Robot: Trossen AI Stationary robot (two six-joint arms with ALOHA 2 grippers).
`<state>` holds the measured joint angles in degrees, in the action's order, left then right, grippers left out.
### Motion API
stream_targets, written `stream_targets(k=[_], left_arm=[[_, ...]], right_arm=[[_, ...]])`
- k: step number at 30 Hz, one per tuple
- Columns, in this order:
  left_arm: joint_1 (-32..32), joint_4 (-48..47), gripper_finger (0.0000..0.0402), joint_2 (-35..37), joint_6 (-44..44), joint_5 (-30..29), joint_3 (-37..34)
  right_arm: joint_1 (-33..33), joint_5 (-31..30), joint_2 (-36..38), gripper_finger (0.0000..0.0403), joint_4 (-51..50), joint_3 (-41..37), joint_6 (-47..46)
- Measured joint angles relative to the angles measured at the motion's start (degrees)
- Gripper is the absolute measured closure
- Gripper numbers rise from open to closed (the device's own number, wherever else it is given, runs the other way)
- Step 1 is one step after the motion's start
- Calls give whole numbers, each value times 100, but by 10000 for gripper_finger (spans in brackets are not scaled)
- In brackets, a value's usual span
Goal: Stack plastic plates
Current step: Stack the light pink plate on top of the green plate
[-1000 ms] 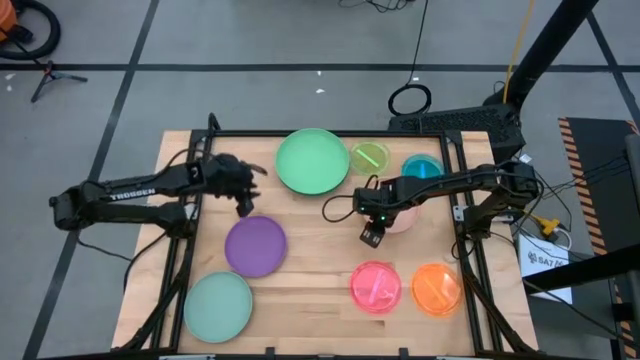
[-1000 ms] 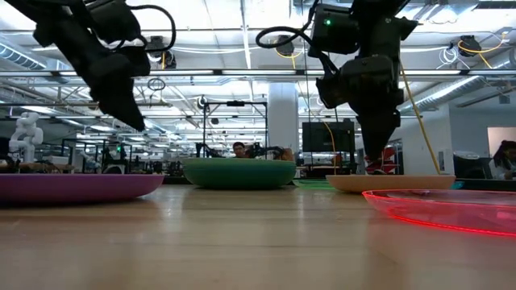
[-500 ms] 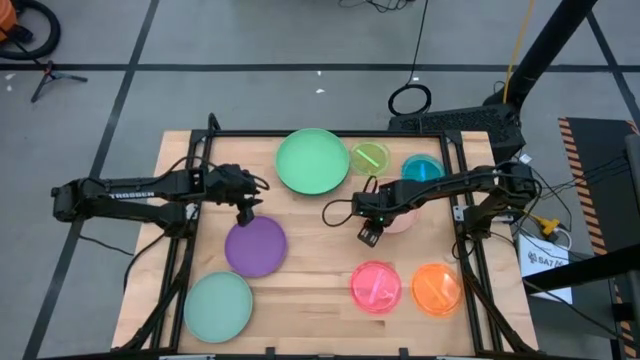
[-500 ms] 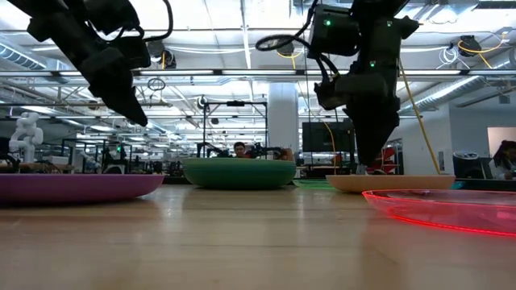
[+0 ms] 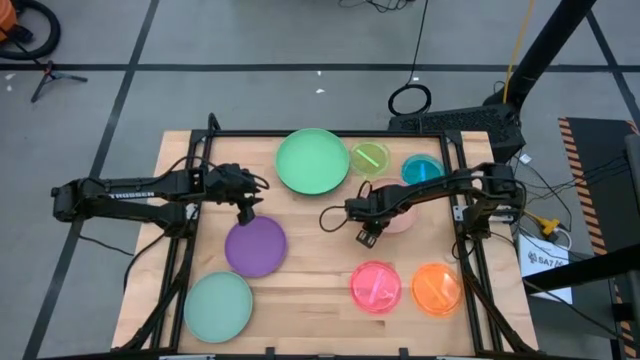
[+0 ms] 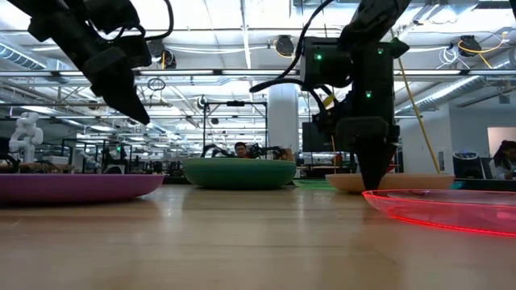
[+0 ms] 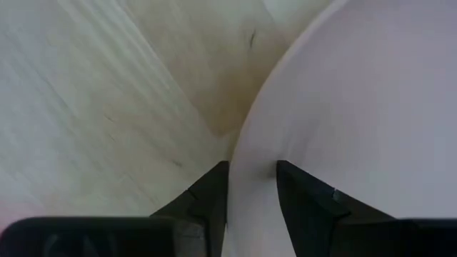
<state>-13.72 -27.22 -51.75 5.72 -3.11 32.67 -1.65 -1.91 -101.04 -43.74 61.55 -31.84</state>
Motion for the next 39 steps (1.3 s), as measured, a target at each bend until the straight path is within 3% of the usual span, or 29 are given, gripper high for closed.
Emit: stream_targets(k=[11,27,30,33,39], left_arm=[[0,46,259,0,2,-3,0],[0,121,259,0,-114,-5,0],[-1,233,259,2,-185,-5,0],[0,419,259,2,-351,-9,0],[-9,1106,259,2,-934,-12,0]], right_arm=[[7,-125,-21,392,-93,15,6],[23,327,770,396,-1405,1026,194],[33,185,918,396,-1391,1316,721],[5,-479,965,397,-1156,1659,1596],[-366,-693,835,397,-33,1892,4573]])
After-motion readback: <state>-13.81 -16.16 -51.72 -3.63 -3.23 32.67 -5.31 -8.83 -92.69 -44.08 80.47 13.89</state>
